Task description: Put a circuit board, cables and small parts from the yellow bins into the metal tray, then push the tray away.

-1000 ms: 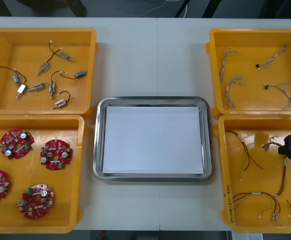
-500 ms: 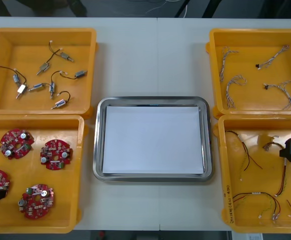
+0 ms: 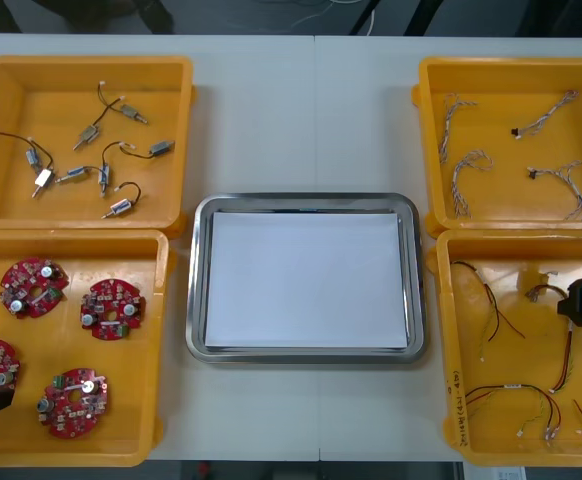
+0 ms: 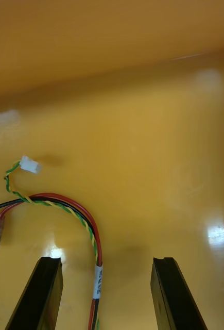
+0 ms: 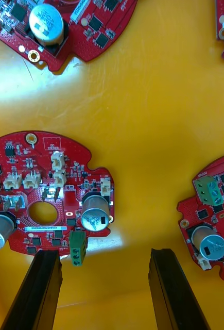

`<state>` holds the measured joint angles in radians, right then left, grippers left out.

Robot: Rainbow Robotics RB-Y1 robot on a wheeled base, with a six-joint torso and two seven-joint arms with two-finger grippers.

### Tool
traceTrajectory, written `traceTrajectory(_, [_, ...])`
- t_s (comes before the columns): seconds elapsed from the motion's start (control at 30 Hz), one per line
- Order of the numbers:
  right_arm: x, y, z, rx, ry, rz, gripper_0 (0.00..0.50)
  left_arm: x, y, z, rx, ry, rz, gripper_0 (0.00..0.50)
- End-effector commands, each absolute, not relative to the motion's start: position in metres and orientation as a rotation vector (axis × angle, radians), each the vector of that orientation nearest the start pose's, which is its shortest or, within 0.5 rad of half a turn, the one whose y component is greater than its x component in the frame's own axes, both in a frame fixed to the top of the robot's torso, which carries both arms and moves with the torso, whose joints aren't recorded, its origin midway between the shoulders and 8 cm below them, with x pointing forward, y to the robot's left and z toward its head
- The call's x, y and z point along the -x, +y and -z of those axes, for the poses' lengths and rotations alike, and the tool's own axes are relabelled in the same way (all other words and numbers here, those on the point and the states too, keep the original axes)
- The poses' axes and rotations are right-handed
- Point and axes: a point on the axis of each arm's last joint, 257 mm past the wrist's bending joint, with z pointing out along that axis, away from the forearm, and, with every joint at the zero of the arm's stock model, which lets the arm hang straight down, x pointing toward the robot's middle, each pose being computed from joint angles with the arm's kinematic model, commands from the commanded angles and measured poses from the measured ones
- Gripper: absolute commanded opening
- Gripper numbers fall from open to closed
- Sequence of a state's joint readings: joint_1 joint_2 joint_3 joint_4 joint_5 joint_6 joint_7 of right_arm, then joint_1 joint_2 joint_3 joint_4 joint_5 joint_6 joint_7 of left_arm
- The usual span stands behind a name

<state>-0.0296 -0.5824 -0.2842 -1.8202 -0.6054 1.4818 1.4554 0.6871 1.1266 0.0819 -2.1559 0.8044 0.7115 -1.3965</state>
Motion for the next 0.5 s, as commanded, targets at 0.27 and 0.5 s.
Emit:
traceTrajectory(0.27, [-0.394, -0.414, 0.316, -0.286, 2.648, -0.048, 0.5, -0.275, 0.425, 0.329, -0.477, 2.542, -0.119, 0.5])
traceTrajectory(0.5, [-0.393, -0.415, 0.319, -0.289, 2.635, -0.05, 0.5, -0.283, 0.43, 0.332, -0.478, 2.527, -0.123, 0.5])
